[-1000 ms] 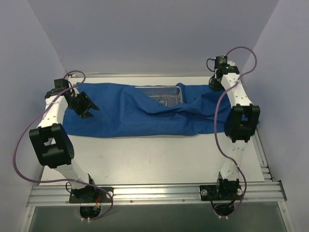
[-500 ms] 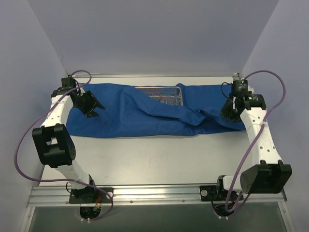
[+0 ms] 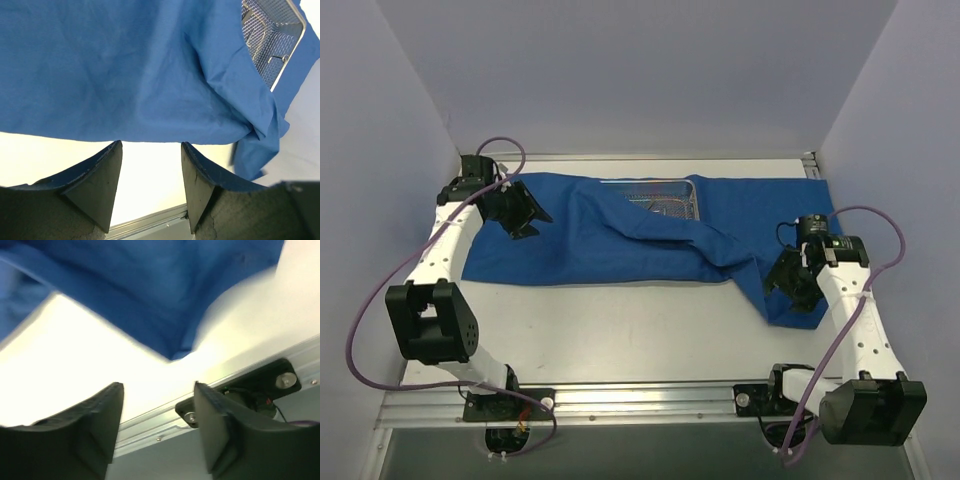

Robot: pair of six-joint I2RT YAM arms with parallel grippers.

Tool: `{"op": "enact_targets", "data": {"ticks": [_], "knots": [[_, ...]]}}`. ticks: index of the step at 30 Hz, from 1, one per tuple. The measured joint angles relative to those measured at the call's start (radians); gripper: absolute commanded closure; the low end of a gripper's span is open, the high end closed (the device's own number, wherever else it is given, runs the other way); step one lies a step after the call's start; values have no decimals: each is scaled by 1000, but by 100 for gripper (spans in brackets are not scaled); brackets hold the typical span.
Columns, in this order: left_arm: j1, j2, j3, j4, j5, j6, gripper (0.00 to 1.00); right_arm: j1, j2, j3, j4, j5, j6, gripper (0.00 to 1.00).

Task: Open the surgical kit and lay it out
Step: Open the surgical kit at the center of the board.

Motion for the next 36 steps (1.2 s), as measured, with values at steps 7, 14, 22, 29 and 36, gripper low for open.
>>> {"op": "enact_targets", "data": {"ticks": [7,14,22,29,36], "knots": [[0,-78,-13,-27,-42,25,41,45,132,300,122,-74,-90,19],[0,-122,-30,-59,-50,66,41,302,491,588,481,-237,-151,32],[0,-137,-47,-53,22,140,41,437,1009,924,785,-437,-189,21],[0,-137,-82,-42,61,152,41,482,1308,1171,820,-474,-222,22],[0,-137,-89,-42,67,152,41,500,1351,1190,822,-474,-246,25]]}}
